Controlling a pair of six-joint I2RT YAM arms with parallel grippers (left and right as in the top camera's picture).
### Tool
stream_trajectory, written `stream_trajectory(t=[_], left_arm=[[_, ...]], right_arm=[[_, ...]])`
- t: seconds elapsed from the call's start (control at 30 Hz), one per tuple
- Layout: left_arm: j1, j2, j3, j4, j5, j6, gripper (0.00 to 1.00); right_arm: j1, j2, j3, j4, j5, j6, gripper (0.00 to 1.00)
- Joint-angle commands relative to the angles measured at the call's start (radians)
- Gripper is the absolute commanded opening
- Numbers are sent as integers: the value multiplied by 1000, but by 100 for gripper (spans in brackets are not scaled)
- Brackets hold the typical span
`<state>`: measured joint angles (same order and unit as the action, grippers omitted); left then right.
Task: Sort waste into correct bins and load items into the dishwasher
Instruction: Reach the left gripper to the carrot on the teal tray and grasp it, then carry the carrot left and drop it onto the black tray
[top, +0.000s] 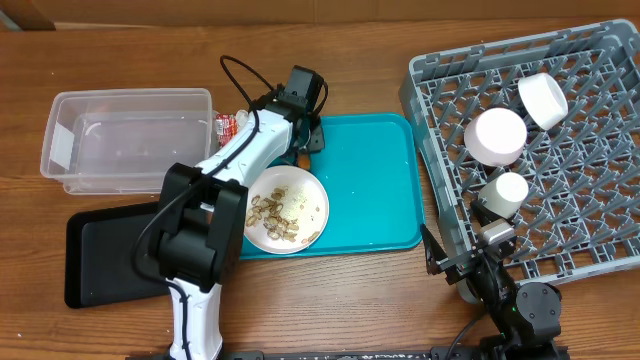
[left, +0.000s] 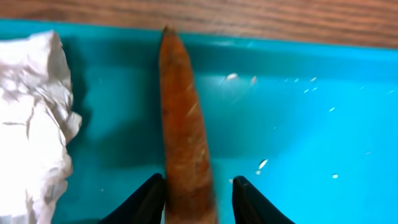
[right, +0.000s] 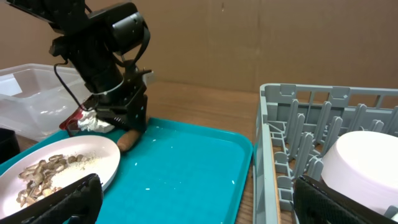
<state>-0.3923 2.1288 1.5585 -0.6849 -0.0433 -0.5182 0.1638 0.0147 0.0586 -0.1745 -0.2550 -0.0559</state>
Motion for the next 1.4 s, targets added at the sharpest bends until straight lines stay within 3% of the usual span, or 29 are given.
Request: stream_trajectory(t=[0.0,0.1,0.2,0.47,0.63,0.8,0.93,1.2,1.37], left_arm=[[0,18,10,-2,-21,-13,41],[0,18,10,-4,-31,-13,41],[-1,20,9,-1,-49,-13,34],[-1,26,8,5,-53,25,34],[-1,26,8,0,-34,25,29],[-1,52,6,-44,-27,24,32],[1,63,9,-37,-14,24,20],[20,13,247,-184,-21,25,9],[48,-33,454,-395,-64,23,4]], right_arm=[[-3,-12,-5,6,0,4,100],[-3,-12,-5,6,0,4,100],[-3,-12,-5,6,0,4,100],[-3,-12,-5,6,0,4,100],[-3,-12,-5,6,0,4,100],[-3,-12,-5,6,0,4,100],[-3,-12,-5,6,0,4,100],[-3,-12,-5,6,0,4,100],[-3,-12,-5,6,0,4,100]])
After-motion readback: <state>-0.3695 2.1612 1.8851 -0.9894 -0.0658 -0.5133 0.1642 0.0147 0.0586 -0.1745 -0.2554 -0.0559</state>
